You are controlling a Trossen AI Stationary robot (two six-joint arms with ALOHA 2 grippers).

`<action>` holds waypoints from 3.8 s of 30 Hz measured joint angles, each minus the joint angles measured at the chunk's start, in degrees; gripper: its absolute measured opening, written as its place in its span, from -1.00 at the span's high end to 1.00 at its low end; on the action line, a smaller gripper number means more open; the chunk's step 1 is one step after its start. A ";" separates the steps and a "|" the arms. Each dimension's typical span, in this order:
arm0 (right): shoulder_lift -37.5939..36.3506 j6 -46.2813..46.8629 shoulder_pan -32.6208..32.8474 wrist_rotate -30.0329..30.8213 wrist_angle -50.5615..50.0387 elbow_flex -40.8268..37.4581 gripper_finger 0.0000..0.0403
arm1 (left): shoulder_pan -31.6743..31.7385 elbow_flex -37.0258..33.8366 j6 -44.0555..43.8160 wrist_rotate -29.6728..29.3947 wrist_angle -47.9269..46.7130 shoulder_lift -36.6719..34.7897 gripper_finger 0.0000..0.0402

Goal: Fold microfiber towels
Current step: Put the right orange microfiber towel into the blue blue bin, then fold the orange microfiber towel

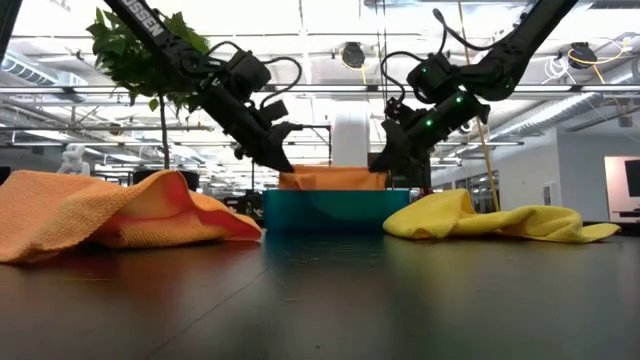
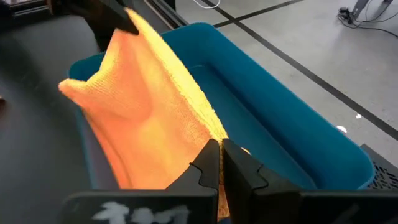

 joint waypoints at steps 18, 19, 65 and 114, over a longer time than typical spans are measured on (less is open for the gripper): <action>1.22 -4.48 -0.47 5.01 2.19 -0.12 0.58 | -0.47 -0.22 -0.75 -6.16 0.35 1.13 0.25; 1.22 -4.53 -0.45 4.97 2.70 -0.11 0.54 | -0.55 -0.22 -1.10 -6.16 0.35 0.96 0.23; -11.13 6.52 39.77 13.81 47.25 -36.61 0.33 | -35.78 -26.00 -6.75 -14.19 40.23 -9.74 0.55; 3.10 13.06 61.60 32.99 34.80 -16.12 0.33 | -61.76 -25.62 -9.15 -22.33 41.15 -3.37 0.55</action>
